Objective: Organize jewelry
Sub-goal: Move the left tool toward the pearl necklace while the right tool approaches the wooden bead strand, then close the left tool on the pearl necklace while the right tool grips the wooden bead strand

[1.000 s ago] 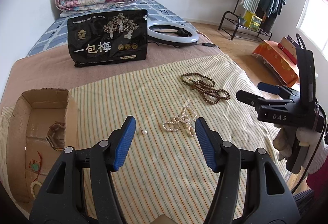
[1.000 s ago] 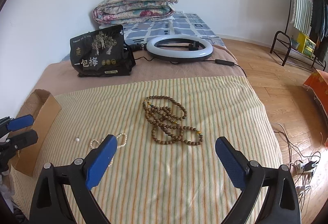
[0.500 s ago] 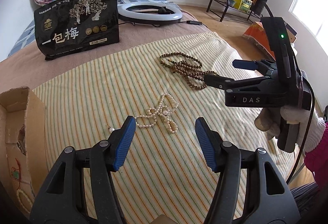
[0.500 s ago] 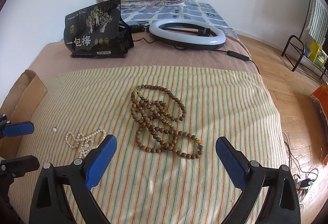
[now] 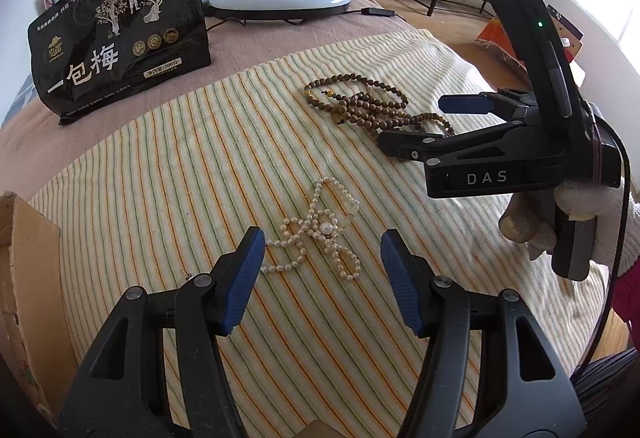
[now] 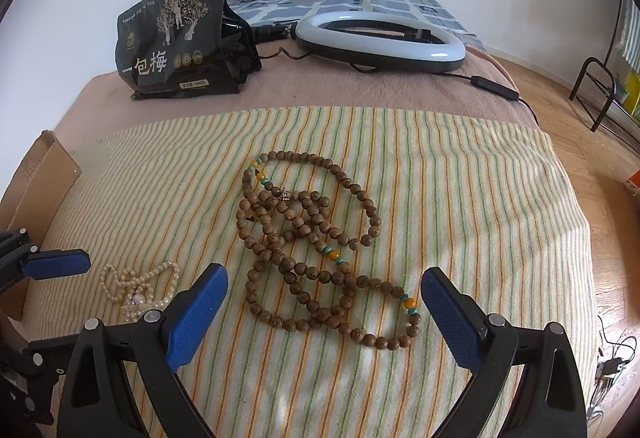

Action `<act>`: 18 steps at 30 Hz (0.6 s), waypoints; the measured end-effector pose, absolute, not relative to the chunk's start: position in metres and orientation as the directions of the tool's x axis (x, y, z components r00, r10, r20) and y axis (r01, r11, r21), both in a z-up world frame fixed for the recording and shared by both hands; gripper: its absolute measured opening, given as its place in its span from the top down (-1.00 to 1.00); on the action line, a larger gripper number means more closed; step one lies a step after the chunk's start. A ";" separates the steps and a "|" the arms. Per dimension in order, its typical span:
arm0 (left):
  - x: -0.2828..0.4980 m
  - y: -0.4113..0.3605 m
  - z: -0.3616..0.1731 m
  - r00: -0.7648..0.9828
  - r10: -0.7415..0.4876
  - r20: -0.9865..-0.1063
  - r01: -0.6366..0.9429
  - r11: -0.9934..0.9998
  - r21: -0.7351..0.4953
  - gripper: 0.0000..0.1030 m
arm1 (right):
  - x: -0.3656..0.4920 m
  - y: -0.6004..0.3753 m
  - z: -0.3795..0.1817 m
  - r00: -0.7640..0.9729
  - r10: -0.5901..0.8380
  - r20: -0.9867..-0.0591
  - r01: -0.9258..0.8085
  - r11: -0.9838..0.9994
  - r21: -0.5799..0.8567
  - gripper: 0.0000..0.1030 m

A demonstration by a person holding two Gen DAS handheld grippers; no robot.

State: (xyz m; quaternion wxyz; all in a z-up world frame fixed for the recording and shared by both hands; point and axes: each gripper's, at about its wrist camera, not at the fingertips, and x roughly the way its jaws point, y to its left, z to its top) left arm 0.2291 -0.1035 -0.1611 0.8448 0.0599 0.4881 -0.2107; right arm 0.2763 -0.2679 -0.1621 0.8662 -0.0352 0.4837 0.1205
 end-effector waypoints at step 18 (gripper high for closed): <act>0.247 -0.107 -0.191 0.427 -0.246 -0.870 0.411 0.910 -0.056 -0.13 | 0.299 -0.257 -0.177 0.492 0.134 -0.860 -0.225 0.974 0.023 -1.00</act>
